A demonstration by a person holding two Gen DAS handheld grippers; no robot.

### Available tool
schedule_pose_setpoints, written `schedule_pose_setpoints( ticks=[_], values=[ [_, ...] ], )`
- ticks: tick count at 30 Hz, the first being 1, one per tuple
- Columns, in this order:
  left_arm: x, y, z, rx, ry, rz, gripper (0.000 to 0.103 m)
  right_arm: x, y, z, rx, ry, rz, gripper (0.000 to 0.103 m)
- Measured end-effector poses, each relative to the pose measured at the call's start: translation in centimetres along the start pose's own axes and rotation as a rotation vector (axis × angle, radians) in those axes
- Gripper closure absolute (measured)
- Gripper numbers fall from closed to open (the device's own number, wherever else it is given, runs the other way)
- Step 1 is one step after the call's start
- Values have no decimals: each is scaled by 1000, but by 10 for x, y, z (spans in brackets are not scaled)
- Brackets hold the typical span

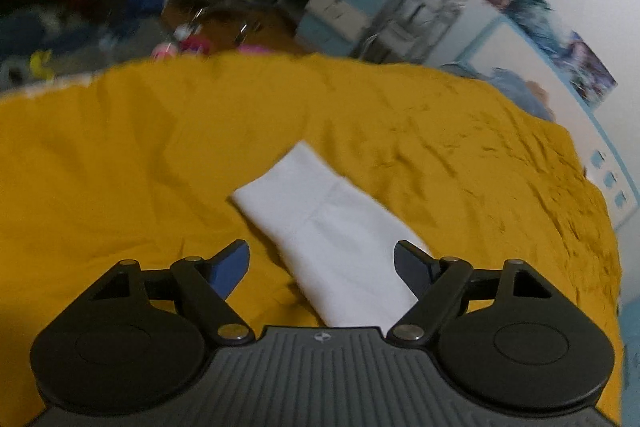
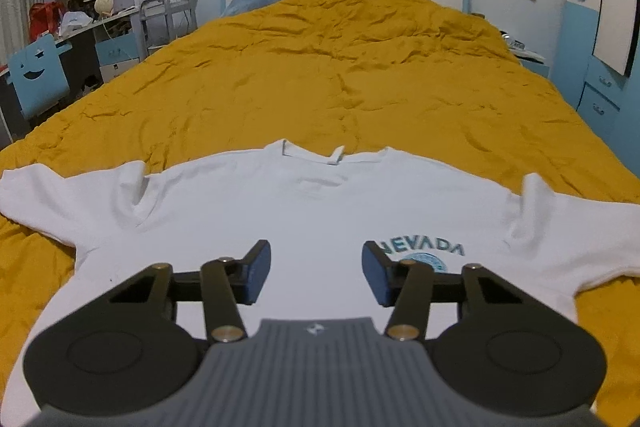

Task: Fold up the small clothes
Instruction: 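Grasp the sweatshirt sleeve cuff with the left tool, then fold the held sleeve across the chest with the left tool, release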

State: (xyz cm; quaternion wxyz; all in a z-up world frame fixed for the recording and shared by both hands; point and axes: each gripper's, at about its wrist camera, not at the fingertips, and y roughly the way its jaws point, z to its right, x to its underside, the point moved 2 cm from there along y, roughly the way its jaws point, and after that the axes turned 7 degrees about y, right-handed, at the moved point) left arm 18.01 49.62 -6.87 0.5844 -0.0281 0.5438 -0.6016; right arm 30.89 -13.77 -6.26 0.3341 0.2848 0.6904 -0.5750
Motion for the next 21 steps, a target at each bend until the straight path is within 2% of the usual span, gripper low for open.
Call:
schedule_pose_setpoints(
  ticks=[3,5,6,8,10,15,21],
  values=[
    [-2,23,-14,-8,-58,-25,20,0,10,-15,-23,-33,-9,55],
    [-2,25,-24,-13,-74,-22,42,2,14,-23,-33,-55,-15,55],
    [-5,27,-28,-19,-78,-17,48,4,14,-26,-38,-58,-18,55],
    [-8,27,-30,-28,-61,3,79,6,18,-30,-46,-62,-31,55],
    [-10,19,-24,24,-13,37,94,7,21,-33,-46,-68,-38,55],
    [-15,-21,21,103,128,114,97,10,22,-36,-60,-65,-43,55],
    [-13,-93,124,162,370,213,98,13,10,-33,-83,-46,-33,55]
  ],
)
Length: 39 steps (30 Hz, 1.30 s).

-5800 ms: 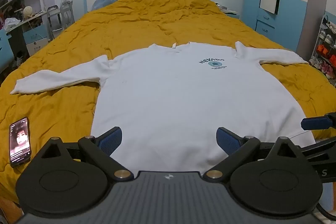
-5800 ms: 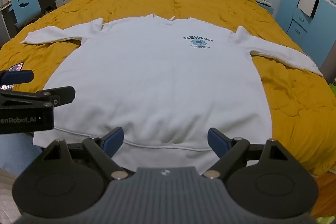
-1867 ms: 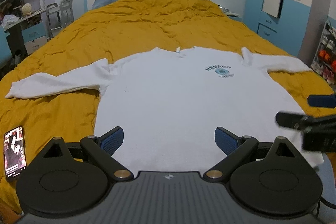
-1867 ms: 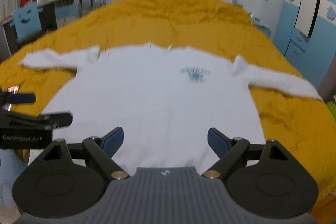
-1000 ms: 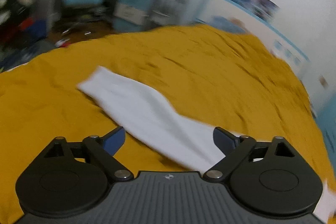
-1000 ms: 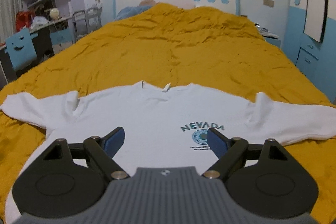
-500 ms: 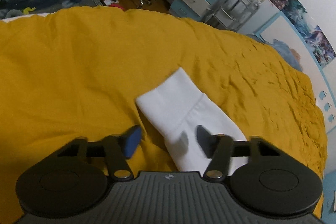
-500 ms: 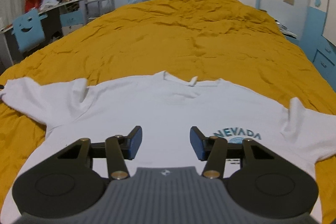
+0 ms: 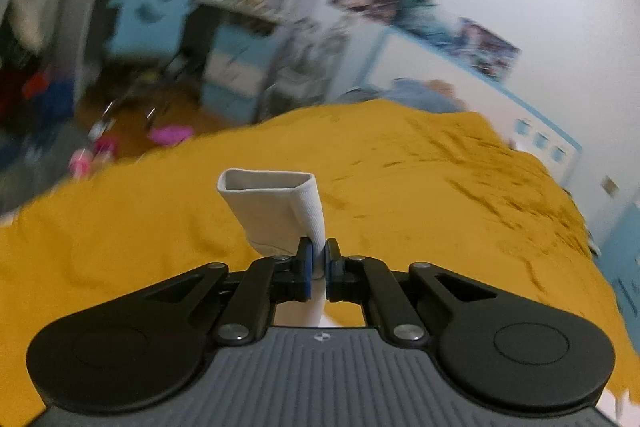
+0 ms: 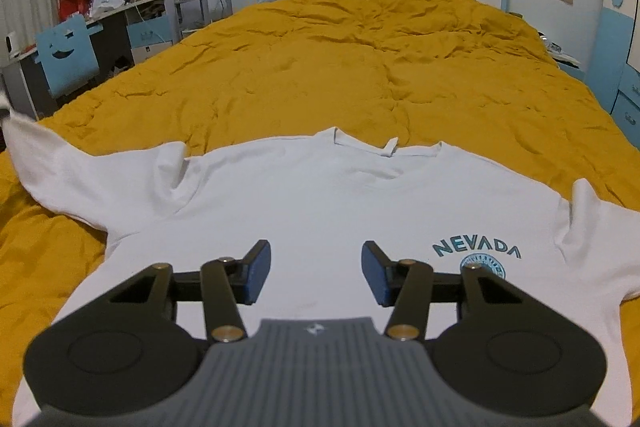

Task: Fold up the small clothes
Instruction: 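Fold the held sleeve across the chest with the left tool, release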

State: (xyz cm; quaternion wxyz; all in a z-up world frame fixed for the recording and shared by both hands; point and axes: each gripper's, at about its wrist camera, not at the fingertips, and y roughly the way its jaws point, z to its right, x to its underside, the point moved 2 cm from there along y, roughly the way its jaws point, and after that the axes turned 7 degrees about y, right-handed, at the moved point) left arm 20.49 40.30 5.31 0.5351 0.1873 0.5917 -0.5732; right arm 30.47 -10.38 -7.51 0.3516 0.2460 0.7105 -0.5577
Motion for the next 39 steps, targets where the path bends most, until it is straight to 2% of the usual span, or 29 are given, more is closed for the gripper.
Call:
schedule_pose_setpoints(
  ticks=[3,7,11,16,19,21,24,26,28,31,33,37,39],
  values=[
    [-7,-22,70,46,140,20,98,3,-7,5,-9,19,7,55],
    [13,-38,168,184,334,4,98,7,-19,17,-14,52,17,56],
    [68,-30,248,314,468,-108,98,13,-29,35,22,77,14,57],
    [160,0,305,409,580,-322,98,33,-34,61,86,123,-27,57],
    [203,20,314,416,597,-443,97,47,-36,72,97,140,-57,57],
    [219,27,310,422,596,-497,94,53,-36,77,99,152,-72,57],
    [233,22,302,461,539,-545,76,59,-36,77,82,161,-85,57],
    [229,20,295,512,477,-575,53,61,-35,73,66,157,-86,57],
    [220,16,286,556,424,-588,46,59,-34,68,41,159,-84,57],
    [213,-2,269,587,396,-536,40,55,-32,59,-14,185,-92,56],
    [202,-7,257,561,383,-489,40,52,-28,52,-49,208,-104,53],
    [182,-5,219,414,366,-424,40,44,-20,43,-137,307,-146,53],
    [176,2,204,366,349,-420,41,40,-12,39,-171,353,-165,53]
  ],
)
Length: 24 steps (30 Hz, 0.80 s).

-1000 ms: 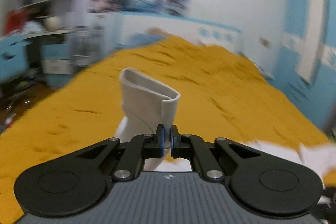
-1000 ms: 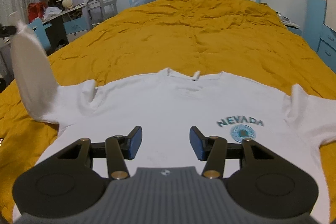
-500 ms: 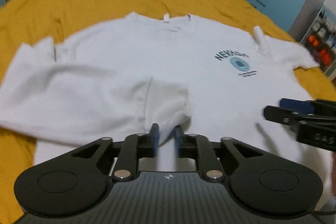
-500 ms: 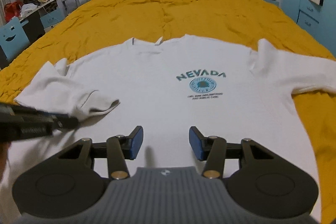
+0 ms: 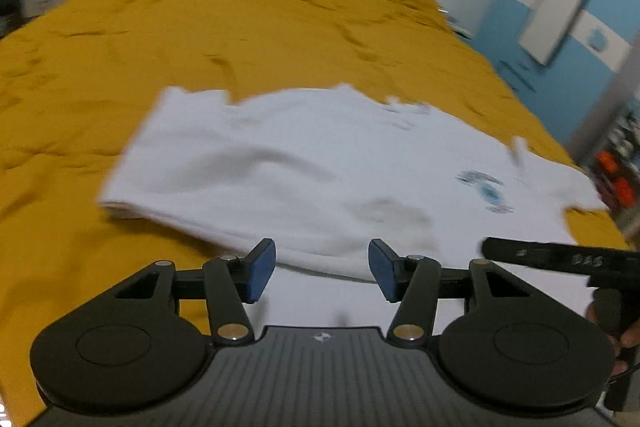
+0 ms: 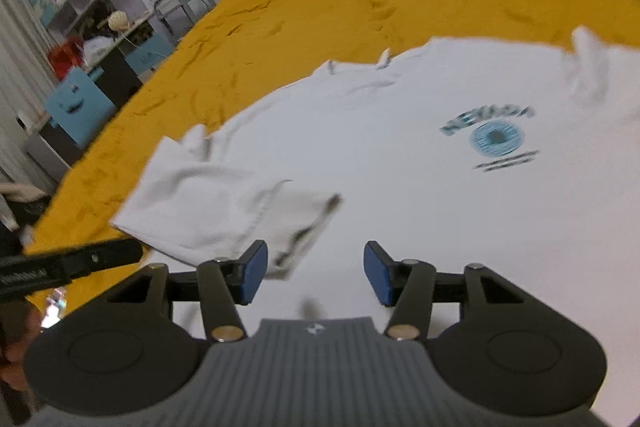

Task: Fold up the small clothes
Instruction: 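Fold the held sleeve across the chest with the left tool, release, then grasp the other sleeve with the right tool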

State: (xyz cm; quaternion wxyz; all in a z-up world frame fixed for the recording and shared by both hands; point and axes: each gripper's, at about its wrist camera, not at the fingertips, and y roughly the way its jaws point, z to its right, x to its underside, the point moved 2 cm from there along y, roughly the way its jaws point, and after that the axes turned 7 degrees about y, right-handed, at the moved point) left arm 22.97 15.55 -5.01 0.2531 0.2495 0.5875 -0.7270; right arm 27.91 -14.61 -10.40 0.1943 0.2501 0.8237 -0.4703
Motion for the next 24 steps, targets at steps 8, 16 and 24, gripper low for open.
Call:
schedule_pose_setpoints(
  ticks=[8,16,24],
  values=[
    [5,-16,-45,-105,-138,79,41,-12,63,9,-6,247,-135,61],
    [-3,-27,-69,-153,-147,70,41,-47,57,-35,-10,99,-53,102],
    [2,19,-61,-108,-152,3,40,-142,-8,-130,-185,-125,163,103]
  ],
)
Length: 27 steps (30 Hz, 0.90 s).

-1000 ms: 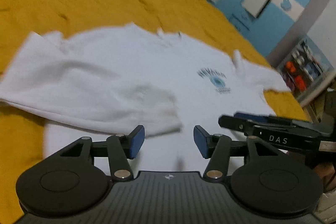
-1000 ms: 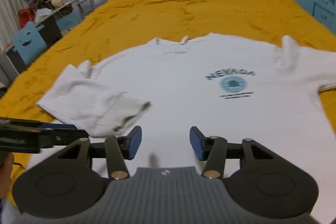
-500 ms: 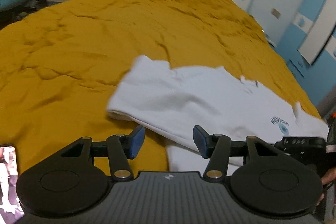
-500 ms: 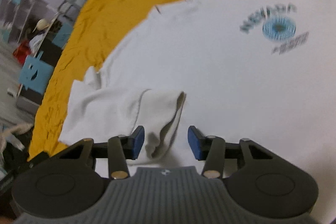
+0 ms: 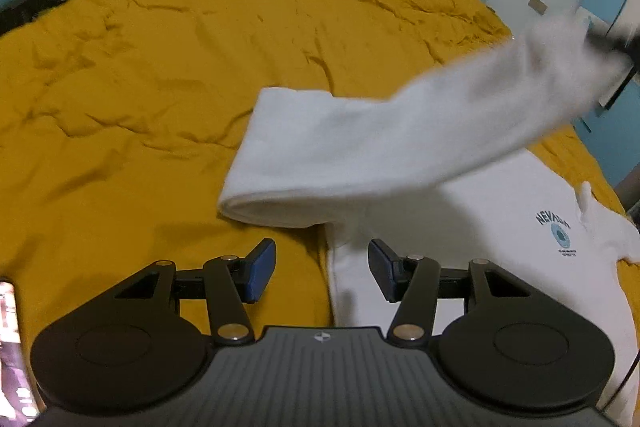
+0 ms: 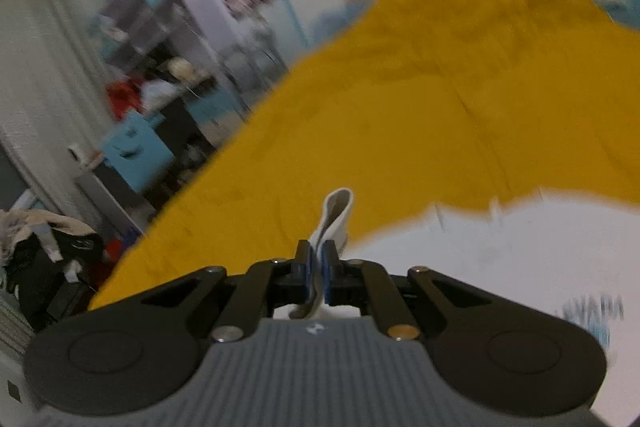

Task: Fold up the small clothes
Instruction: 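Grasp the other sleeve with the right tool, then lift and fold the held sleeve across the chest with the right tool, release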

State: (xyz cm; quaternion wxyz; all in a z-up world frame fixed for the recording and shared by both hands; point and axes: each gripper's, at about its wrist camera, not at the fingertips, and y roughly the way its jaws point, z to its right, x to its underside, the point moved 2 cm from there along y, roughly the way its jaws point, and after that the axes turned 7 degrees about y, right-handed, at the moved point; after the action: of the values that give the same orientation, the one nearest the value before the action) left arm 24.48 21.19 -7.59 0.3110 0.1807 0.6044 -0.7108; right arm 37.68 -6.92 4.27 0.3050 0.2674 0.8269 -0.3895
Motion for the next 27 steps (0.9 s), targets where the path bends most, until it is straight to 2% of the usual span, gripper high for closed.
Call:
schedule_pose_setpoints(
  ticks=[5,7,11,14,17,20,24,27],
  values=[
    [-3,41,6,24,-33,-24,39,-44,-15,-31,-46,-67,81,103],
    [-1,56,6,-1,-49,-37,39,-58,-22,-33,-56,-71,107,103],
    [3,68,3,-17,-50,-39,56,-82,-43,-18,-41,-72,166,103],
    [7,69,-1,-15,-51,-48,66,-96,-60,19,18,-38,206,103],
    [8,69,0,-24,-45,-56,68,-100,-69,73,92,46,220,103],
    [9,71,0,-35,-36,-66,68,-89,-71,130,176,128,199,103],
    [8,73,1,-47,-21,-77,68,-40,-61,212,360,240,105,103],
    [6,74,3,-52,-17,-84,68,-6,-53,258,440,327,56,103]
  ],
)
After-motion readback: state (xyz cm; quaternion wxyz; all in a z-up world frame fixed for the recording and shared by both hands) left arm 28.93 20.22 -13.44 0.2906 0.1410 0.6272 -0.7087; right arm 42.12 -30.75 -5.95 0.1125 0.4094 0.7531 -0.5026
